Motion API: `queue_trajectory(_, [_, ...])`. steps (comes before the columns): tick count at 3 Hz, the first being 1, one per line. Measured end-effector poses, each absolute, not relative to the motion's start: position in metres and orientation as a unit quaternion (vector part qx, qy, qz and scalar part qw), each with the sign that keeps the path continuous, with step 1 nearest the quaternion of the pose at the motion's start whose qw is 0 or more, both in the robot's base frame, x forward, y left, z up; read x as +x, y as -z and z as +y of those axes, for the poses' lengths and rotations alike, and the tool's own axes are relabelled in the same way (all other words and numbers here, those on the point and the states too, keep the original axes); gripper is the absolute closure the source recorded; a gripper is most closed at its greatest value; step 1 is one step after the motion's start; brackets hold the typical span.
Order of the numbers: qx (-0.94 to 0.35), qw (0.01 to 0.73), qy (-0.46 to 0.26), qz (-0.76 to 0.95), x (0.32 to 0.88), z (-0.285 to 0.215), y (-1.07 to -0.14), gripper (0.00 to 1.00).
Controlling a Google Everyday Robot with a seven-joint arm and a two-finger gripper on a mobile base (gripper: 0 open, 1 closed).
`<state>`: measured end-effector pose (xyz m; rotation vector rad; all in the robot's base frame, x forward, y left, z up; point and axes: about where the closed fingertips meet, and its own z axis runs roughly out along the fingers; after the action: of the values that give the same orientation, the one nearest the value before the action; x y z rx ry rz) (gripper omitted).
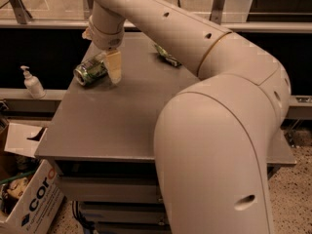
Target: Pick green can
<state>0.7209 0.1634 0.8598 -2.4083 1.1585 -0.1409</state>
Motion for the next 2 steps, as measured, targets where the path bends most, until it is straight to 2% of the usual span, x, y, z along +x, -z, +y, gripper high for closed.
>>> queue_trajectory(2, [-0.901,0.172,0.085,0.388,0.718,0.1761,-0.8368,0.0])
